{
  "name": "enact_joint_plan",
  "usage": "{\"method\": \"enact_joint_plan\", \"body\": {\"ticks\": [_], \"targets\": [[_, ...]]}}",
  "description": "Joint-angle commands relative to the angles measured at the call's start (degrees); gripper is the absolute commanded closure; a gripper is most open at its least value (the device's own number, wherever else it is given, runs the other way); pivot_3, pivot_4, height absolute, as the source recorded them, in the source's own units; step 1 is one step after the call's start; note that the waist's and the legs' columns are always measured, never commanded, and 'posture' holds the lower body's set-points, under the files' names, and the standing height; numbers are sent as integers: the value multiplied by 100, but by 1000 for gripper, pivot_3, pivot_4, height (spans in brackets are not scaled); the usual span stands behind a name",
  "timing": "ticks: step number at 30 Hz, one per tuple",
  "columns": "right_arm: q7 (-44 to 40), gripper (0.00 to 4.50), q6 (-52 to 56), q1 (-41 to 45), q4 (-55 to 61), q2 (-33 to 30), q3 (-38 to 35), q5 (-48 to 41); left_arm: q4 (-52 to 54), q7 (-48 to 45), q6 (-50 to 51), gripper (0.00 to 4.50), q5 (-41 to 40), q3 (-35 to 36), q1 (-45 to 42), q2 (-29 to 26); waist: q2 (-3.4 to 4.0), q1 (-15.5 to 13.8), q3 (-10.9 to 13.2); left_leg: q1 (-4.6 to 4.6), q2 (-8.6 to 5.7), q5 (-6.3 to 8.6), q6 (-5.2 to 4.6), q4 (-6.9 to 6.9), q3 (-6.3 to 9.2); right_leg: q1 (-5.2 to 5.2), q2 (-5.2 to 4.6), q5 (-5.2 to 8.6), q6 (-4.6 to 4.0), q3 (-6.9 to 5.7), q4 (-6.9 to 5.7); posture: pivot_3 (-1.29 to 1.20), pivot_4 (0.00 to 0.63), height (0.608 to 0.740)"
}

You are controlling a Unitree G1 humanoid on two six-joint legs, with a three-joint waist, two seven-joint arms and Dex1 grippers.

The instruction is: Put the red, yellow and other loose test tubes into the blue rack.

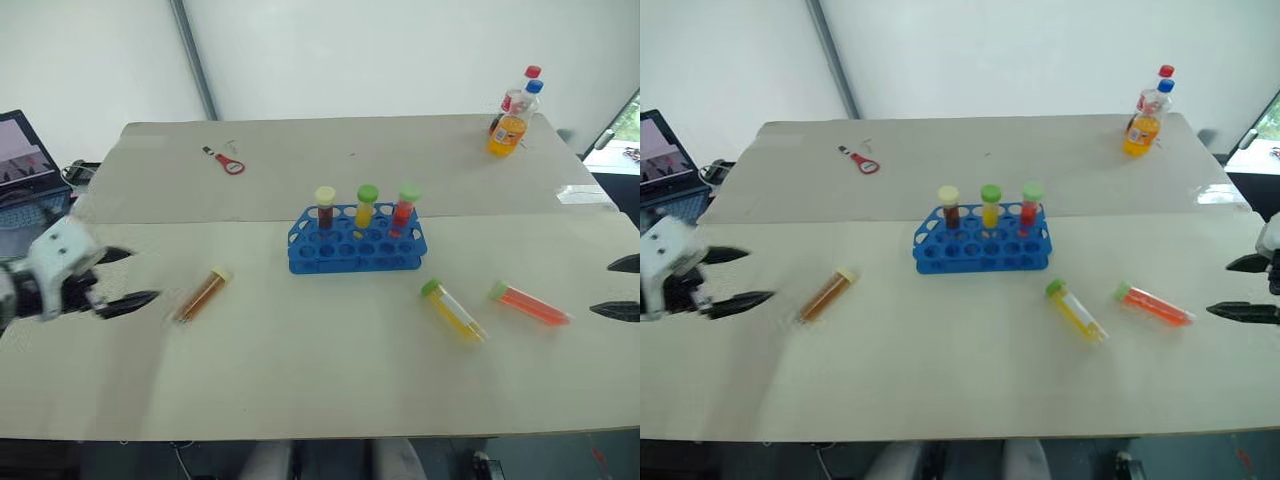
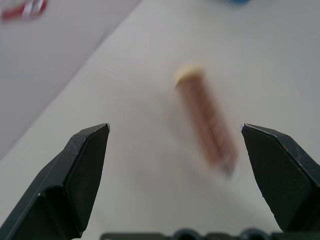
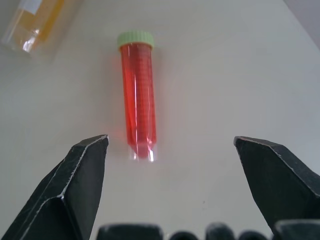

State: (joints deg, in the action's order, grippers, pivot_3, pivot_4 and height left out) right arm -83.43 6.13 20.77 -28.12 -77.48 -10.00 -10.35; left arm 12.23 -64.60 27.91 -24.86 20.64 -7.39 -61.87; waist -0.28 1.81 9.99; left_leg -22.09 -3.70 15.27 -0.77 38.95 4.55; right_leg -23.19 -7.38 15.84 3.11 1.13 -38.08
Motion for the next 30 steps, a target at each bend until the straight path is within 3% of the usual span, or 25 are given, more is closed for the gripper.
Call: {"method": "enact_joint_plan", "body": {"ticks": [1, 7, 15, 23, 30], "targets": [[30, 44, 408, 61, 634, 1, 60, -77, 1196, 42, 682, 0, -943, -454, -422, 214, 0, 1, 0, -1, 0, 1, -2, 0, -2, -2, 0, -1, 1, 3, 0, 0, 150, 740], [447, 44, 1110, 495, 1358, 270, 936, 581, 1915, 193, 919, 0, -1380, -1293, -1114, 714, -2, 68, 1, 4, 7, 5, -8, 0, -13, -6, 11, -2, -1, 12, -2, 0, 150, 740], [550, 44, 2078, 1822, 1001, 1190, 2222, 1472, 1857, 101, 612, 0, -1111, -2190, -1840, 1253, -4, 46, 2, 0, 4, 2, -5, 9, -16, -6, 14, -8, 0, 19, 0, 0, 150, 740], [260, 44, 2493, 2647, 178, 1587, 3025, 2137, 1860, 159, 542, 0, -976, -2525, -2100, 1553, -5, 17, 3, -9, 2, 4, -8, 11, -15, -10, 15, -9, 1, 18, 11, 0, 150, 740], [-105, 44, 2538, 2522, 362, 1416, 3162, 2316, 1853, 224, 524, 0, -891, -2550, -2055, 1700, -5, 13, 2, -11, 2, 3, -8, 12, -15, -16, 15, -9, 1, 18, 8, 0, 150, 740]]}}
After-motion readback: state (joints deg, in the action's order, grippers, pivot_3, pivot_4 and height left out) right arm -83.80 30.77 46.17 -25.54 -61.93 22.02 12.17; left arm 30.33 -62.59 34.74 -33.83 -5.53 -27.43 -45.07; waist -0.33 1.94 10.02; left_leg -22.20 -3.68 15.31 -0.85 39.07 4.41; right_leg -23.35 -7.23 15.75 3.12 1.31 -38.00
